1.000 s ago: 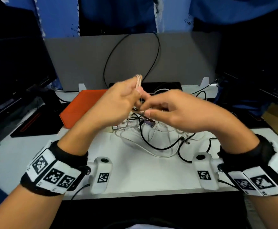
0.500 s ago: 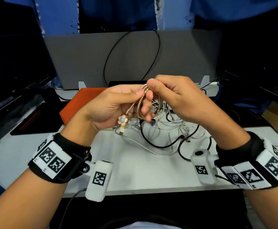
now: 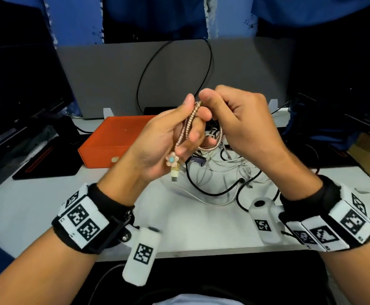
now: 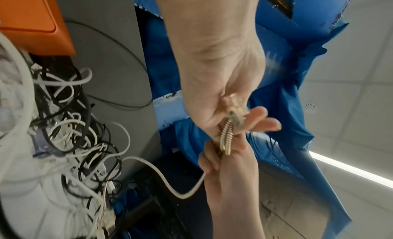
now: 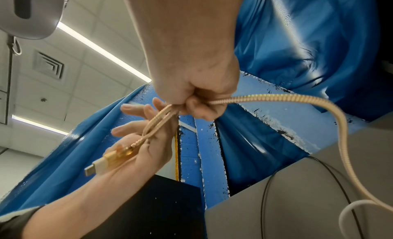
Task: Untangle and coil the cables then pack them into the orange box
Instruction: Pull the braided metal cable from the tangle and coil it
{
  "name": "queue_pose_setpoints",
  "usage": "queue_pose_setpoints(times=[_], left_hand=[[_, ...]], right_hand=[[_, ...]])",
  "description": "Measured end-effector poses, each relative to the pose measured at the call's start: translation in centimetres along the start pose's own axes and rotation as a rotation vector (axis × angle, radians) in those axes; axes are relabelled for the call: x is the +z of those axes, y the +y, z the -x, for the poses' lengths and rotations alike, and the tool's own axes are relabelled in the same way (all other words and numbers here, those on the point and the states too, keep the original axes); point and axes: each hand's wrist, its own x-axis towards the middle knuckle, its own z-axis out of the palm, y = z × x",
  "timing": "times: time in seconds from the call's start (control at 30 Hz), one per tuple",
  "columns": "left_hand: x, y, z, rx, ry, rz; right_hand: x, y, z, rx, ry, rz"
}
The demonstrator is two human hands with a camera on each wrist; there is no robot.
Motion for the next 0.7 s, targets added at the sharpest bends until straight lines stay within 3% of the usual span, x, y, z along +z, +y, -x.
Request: queue_pose_setpoints(times=[0.1,0.23,0.37,0.43,0.57,0.7], left_hand=[[-1.2,0.7,0.3,0.019,-0.054,-0.051],[-1.5,2.1,0.2,0.116,0.033,0.134],[-2.6,3.3,-0.1,0.3,0.161,0.399],[-3.2,3.5,-0.3,0.371,0.249,0.412],[-3.4,2.7,-0.6,0.367,0.469,-0.145],[-2.5,1.2,-0.4,0.159,0.327,-0.928]], right_hand=[[-0.4,0.0,-0.2,0.007,-0.038,-0.021],[-0.8,1.1,-0.9,0.043,-0.171,0.03],[-0.7,2.3,-0.4,0.08,-0.47,0.251],[-0.7,2.1,0.2,0.055,-0.639,0.315],[-0.2,0.6,0.7,-0.063,-0.742,0.257],[-0.3,0.0,0.3,-0.14,-0.598,0.214]])
